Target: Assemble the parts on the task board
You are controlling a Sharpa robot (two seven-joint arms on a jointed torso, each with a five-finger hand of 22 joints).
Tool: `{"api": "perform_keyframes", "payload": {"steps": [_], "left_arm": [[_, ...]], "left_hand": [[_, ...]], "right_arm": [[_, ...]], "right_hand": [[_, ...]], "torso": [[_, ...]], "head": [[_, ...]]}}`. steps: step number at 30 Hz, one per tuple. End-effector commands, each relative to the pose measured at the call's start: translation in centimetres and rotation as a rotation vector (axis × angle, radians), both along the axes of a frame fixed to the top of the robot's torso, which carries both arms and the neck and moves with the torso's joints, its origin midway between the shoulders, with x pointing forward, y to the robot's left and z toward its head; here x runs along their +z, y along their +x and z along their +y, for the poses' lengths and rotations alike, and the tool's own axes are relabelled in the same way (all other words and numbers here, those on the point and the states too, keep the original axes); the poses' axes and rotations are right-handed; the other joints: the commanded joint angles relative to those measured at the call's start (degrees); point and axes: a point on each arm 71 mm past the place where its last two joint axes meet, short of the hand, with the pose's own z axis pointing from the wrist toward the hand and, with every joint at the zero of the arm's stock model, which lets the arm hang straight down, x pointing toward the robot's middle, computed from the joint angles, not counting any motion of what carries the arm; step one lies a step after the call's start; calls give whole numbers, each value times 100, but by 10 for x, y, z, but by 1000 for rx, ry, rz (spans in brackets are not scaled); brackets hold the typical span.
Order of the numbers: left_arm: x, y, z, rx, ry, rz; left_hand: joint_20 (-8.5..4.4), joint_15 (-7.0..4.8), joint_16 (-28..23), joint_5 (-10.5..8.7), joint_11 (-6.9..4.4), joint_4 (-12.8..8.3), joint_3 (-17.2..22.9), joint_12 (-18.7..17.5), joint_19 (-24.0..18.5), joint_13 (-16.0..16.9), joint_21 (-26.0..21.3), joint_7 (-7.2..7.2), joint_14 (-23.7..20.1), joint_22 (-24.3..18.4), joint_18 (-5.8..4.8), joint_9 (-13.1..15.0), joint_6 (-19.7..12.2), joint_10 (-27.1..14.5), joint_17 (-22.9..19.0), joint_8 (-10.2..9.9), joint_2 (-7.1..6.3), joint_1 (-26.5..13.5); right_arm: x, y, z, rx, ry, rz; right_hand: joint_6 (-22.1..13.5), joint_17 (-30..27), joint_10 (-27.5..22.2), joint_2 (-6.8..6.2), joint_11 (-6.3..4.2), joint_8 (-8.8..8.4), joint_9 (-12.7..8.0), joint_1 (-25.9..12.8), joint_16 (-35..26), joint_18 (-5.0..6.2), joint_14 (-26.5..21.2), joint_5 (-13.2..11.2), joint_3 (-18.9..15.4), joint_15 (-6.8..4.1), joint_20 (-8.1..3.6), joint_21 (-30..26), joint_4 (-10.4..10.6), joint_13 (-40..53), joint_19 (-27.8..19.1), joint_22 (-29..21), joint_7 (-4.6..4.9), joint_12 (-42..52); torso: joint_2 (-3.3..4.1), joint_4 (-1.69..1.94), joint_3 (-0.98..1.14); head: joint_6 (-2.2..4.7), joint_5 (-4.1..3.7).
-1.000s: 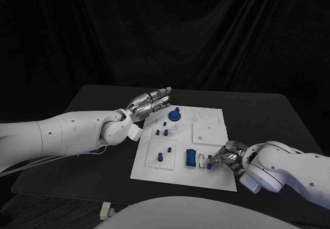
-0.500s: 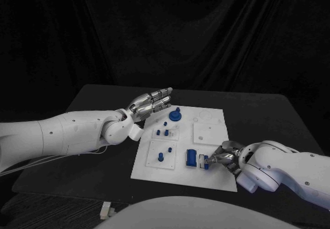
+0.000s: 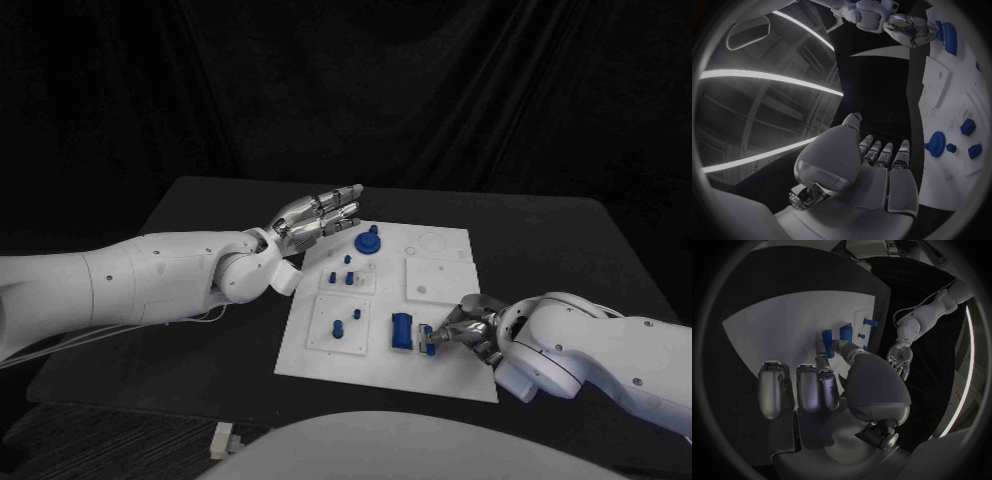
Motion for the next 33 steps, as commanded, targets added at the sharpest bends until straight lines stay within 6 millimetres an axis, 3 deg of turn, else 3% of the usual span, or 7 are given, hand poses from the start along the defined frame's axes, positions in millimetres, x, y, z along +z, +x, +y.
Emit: {"api": "perform_keyframes", "payload": {"steps": [1, 7, 15, 20, 26, 31, 33], "left_arm": [[0, 0, -2, -11, -14, -1], [0, 0, -2, -12, -13, 1], [-1, -1, -2, -15, -13, 4], [-1, -1, -2, -16, -12, 6], [-1, -1, -2, -18, -11, 9], [-1, -1, -2, -20, -11, 12], [-2, -1, -2, -21, -11, 12]], "left_hand": [[21, -5, -21, 33, 19, 1, 47, 33, 15, 7, 26, 39, -2, 4, 51, 9, 14, 6, -6, 12, 31, -44], [21, -5, -21, 33, 18, 1, 49, 37, 16, 7, 27, 44, -2, 5, 51, 9, 16, 6, -6, 12, 31, -45], [21, -5, -21, 33, 18, 1, 49, 37, 16, 7, 27, 44, -2, 5, 51, 9, 16, 6, -6, 12, 31, -45], [22, -3, -21, 33, 14, 0, 54, 39, 17, 7, 28, 53, -2, 7, 52, 11, 29, 6, -6, 15, 31, -46], [23, 2, -21, 35, -3, -5, 64, 45, 19, 8, 29, 91, -2, 7, 52, 14, 52, 6, -6, 21, 31, -47], [23, 3, -21, 37, -8, -7, 68, 46, 19, 8, 29, 103, -2, 7, 52, 14, 53, 6, -6, 22, 31, -46], [23, 3, -21, 37, -8, -7, 68, 46, 19, 8, 29, 103, -2, 7, 52, 14, 53, 6, -6, 22, 31, -46]], "right_arm": [[-1, -1, 0, 16, -14, 9], [-2, 0, 1, 18, -18, 11], [-2, 1, 1, 16, -20, 11], [-2, 1, 1, 16, -20, 10], [-2, 2, 1, 16, -21, 10], [-2, 2, 1, 14, -23, 11], [-2, 2, 0, 13, -23, 11]], "right_hand": [[33, 6, 615, 76, -37, 28, -8, 12, 8, 21, 297, -28, 449, -30, -36, 18, -495, 1509, 313, 1299, -16, 15], [32, 6, 615, 124, -55, 32, -17, -48, 10, 24, 298, -391, 296, -43, -44, 9, -405, 1509, 309, 1295, -40, 15], [19, 2, 615, 151, -63, 27, -29, -104, 9, 24, 296, -454, 115, -49, -50, 6, -306, 1509, 307, 1294, -51, 15], [8, 4, 615, 185, -71, 17, -51, -136, 10, 27, 297, -919, -102, -56, -55, -4, -189, 1509, 303, 1291, -64, 15], [26, 14, 615, 174, -81, 27, -50, -199, 14, 28, 299, -1060, -292, -63, -62, -10, -73, 1509, 300, 1289, -76, 15], [19, 11, 615, 177, -80, 14, -64, -283, 14, 28, 298, -1425, -511, -63, -64, -12, 101, 1509, 301, 1289, -76, 15], [19, 10, 615, 177, -79, 13, -66, -287, 13, 28, 298, -1451, -528, -63, -64, -9, 115, 1509, 302, 1290, -76, 15]], "torso": [[-4, -7, 2], [-3, -6, 1], [-1, -5, 2], [-3, -2, 2], [2, -1, 1], [2, -3, 1], [1, -6, 2]], "head": [[-1, 19], [-1, 4], [-1, 10], [-1, 13], [-1, 23], [-1, 32], [-1, 39]]}}
